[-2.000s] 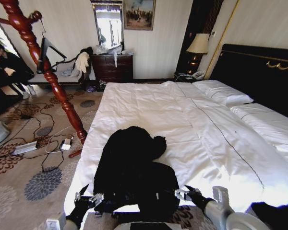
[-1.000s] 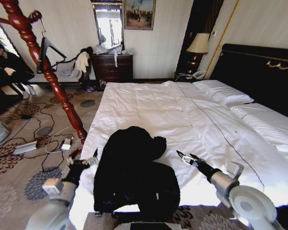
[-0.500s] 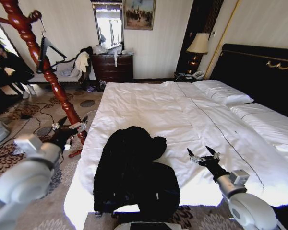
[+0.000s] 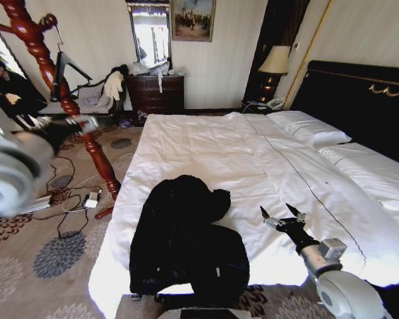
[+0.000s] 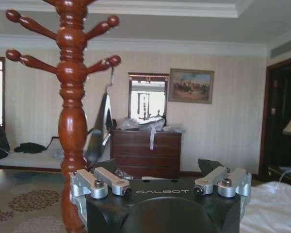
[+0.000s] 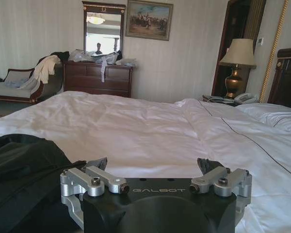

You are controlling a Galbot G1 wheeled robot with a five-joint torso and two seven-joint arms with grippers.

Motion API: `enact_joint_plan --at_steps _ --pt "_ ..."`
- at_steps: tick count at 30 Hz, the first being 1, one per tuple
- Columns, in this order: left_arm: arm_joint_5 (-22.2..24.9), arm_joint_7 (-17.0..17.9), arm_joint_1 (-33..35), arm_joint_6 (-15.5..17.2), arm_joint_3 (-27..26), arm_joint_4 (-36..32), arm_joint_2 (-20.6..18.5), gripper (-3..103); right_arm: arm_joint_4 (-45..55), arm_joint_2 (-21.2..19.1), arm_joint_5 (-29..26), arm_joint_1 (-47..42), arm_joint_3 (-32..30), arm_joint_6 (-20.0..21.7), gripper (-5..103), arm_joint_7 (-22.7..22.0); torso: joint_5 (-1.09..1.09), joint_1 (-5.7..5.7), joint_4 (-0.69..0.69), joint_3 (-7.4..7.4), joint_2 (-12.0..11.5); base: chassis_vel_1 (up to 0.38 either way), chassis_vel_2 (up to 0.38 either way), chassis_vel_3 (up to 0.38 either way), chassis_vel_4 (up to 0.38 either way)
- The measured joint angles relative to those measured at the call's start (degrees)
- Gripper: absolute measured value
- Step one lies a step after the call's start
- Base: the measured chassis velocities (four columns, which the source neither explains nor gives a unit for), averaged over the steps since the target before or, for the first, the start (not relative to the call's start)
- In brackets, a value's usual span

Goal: Pick up the clothes from the bed and hang them on the clothes hanger.

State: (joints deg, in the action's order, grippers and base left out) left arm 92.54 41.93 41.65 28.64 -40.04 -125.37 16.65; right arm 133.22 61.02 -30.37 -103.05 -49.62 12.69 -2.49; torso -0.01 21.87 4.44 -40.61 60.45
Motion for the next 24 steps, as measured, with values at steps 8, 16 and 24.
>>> enact_joint_plan --at_steps 8,16,24 --pt "-0.22 -2.44 -13.39 -0.37 9.53 9.25 -2.78 96 -1.37 -2.35 -2.19 3.52 2.51 1.06 100 -0.85 0.05 0.0 -0.05 0.0 -0.01 0.0 0.0 0.0 0.0" --pt "-0.63 -6.37 -15.44 -1.19 9.13 15.35 -5.36 97 -2.43 -2.82 -2.81 4.82 3.88 1.29 100 -1.08 0.02 0.0 0.03 0.0 0.0 0.0 0.0 0.0 0.0" --pt "-1.4 -11.5 -15.78 -2.86 9.49 23.5 -6.21 97 -2.38 -2.35 -2.88 4.75 4.37 1.45 100 -1.16 0.02 0.0 0.03 0.0 0.0 0.0 0.0 0.0 0.0"
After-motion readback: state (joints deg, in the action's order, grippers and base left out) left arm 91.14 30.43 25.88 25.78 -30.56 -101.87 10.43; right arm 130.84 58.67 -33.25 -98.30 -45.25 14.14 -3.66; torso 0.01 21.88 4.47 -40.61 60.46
